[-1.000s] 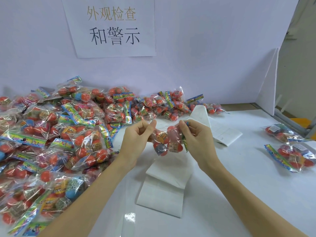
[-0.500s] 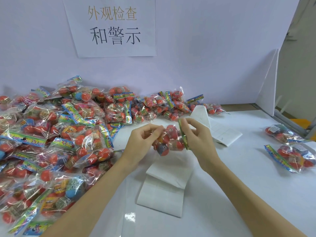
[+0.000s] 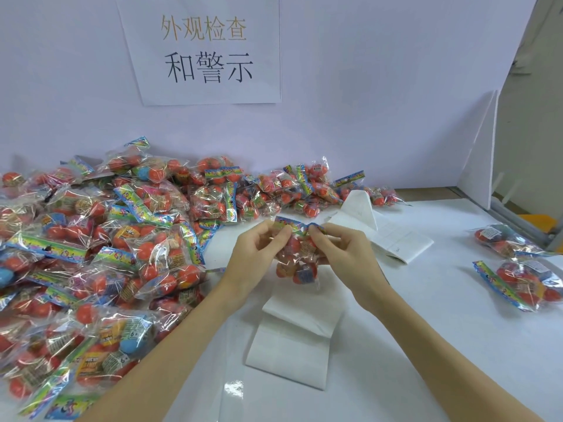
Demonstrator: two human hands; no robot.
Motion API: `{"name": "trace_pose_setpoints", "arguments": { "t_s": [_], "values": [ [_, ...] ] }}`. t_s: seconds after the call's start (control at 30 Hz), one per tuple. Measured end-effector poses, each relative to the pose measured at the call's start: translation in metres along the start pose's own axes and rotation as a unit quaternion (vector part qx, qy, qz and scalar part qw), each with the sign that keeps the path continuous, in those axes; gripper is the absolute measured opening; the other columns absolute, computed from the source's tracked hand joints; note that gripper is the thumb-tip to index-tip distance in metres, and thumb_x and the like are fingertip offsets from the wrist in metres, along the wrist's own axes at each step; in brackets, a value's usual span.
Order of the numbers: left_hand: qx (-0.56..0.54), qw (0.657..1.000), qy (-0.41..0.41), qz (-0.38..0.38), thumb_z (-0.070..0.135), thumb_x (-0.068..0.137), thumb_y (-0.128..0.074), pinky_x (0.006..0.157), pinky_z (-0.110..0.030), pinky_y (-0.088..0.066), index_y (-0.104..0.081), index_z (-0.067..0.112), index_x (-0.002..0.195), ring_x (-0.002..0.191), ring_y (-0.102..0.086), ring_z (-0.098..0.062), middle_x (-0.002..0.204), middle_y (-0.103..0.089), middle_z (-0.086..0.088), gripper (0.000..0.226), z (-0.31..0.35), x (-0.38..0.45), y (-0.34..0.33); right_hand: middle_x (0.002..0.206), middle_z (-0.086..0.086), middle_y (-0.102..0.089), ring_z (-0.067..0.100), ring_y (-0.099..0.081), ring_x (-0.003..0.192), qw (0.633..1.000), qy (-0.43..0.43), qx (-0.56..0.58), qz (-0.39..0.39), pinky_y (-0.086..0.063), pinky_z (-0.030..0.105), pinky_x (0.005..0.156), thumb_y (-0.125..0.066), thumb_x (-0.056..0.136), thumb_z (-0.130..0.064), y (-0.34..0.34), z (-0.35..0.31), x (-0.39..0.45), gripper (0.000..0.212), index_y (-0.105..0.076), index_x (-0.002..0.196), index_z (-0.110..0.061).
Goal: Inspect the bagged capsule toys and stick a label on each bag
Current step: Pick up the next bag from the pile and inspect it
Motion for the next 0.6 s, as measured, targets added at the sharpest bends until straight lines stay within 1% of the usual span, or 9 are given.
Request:
{"name": "trace_pose_setpoints", "arguments": {
  "t_s": [0.07,0.17,0.23,0.3,0.37,0.4,0.47,0.53,0.6],
  "values": [
    [-0.024,0.999,0.005,0.025,0.026,0.101,-0.068,0.085,-0.038,-0.058,-0.075,0.009,0.095,0.084,-0.071,-0.021,0.096,-0.076,-0.017,0.019,0.0004,0.0021,0.0037,0.089,0.014,-0.080,0.020,-0.076,0.080,0.999,-0.021,0.030,0.008,-0.060,0.027,0.070,-0.062,0.105,-0.022,0.0004,0.0021,0.0005,0.025,-0.080,0.096,-0.006],
    [-0.050,0.998,0.019,0.038,0.022,0.098,-0.072,0.082,-0.029,-0.060,-0.081,0.015,0.088,0.087,-0.073,-0.022,0.096,-0.078,-0.015,0.015,0.0009,0.0028,0.0041,0.097,0.022,-0.077,0.022,-0.073,0.081,0.995,-0.054,0.086,0.025,-0.059,0.025,0.069,-0.060,0.106,-0.023,0.0021,0.0026,0.0014,0.032,-0.077,0.100,0.003],
    [-0.065,0.997,0.024,0.041,0.022,0.097,-0.073,0.078,-0.025,-0.060,-0.082,0.014,0.088,0.085,-0.075,-0.020,0.094,-0.079,-0.012,0.015,0.0018,0.0017,0.0012,0.098,0.015,-0.079,0.020,-0.073,0.080,0.993,-0.061,0.098,0.017,-0.057,0.023,0.068,-0.057,0.107,-0.028,0.0031,0.0011,0.0016,0.034,-0.075,0.107,0.000],
    [-0.103,0.992,0.034,0.062,0.020,0.097,-0.073,0.079,-0.027,-0.061,-0.081,0.006,0.092,0.082,-0.076,-0.021,0.093,-0.079,-0.013,0.017,0.0017,0.0015,0.0018,0.101,0.011,-0.079,0.025,-0.075,0.083,0.995,-0.061,0.079,-0.011,-0.061,0.029,0.074,-0.060,0.104,-0.035,0.0024,-0.0010,0.0011,0.033,-0.071,0.114,-0.006],
    [-0.146,0.985,0.049,0.077,0.017,0.098,-0.070,0.081,-0.031,-0.062,-0.076,-0.002,0.096,0.083,-0.075,-0.022,0.093,-0.077,-0.014,0.020,0.0010,0.0031,0.0055,0.102,0.015,-0.079,0.027,-0.077,0.087,0.996,-0.061,0.053,-0.039,-0.064,0.037,0.081,-0.067,0.100,-0.033,-0.0004,0.0014,0.0002,0.032,-0.066,0.121,-0.009],
    [-0.161,0.982,0.058,0.077,0.015,0.099,-0.069,0.082,-0.033,-0.062,-0.074,-0.003,0.098,0.085,-0.074,-0.022,0.093,-0.077,-0.014,0.019,0.0015,0.0037,0.0068,0.099,0.016,-0.079,0.027,-0.078,0.087,0.996,-0.059,0.048,-0.040,-0.064,0.037,0.080,-0.069,0.100,-0.029,-0.0015,0.0030,-0.0003,0.030,-0.064,0.122,-0.009],
    [-0.163,0.982,0.070,0.056,0.014,0.099,-0.068,0.083,-0.036,-0.061,-0.073,0.000,0.104,0.088,-0.071,-0.020,0.096,-0.075,-0.012,0.015,0.0031,0.0042,0.0070,0.092,0.011,-0.080,0.023,-0.078,0.082,0.998,-0.050,0.029,-0.025,-0.061,0.032,0.071,-0.071,0.098,-0.025,-0.0014,0.0052,-0.0005,0.026,-0.066,0.118,-0.009],
    [-0.126,0.989,0.073,0.035,0.026,0.091,-0.073,0.084,-0.039,-0.058,-0.071,0.006,0.116,0.092,-0.071,-0.023,0.108,-0.073,-0.017,0.032,0.0045,0.0039,0.0059,0.087,0.007,-0.079,0.019,-0.074,0.075,0.999,-0.040,-0.012,-0.026,-0.055,0.029,0.065,-0.074,0.096,-0.030,-0.0005,0.0056,-0.0005,0.021,-0.071,0.110,-0.015],
    [-0.087,0.993,0.075,0.026,0.042,0.086,-0.079,0.089,-0.043,-0.059,-0.073,0.011,0.117,0.099,-0.073,-0.031,0.114,-0.073,-0.020,0.044,0.0039,0.0027,0.0051,0.083,0.003,-0.078,0.015,-0.071,0.071,0.997,-0.035,-0.049,-0.042,-0.053,0.026,0.061,-0.078,0.093,-0.036,-0.0011,0.0058,-0.0008,0.018,-0.073,0.103,-0.022]
  ]
}}
Point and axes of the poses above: each hand's wrist, its own x-axis towards the middle knuckle, its own y-axis out of the back of the hand, z = x × y, the point moved 4 cm from there along x, towards the middle knuckle
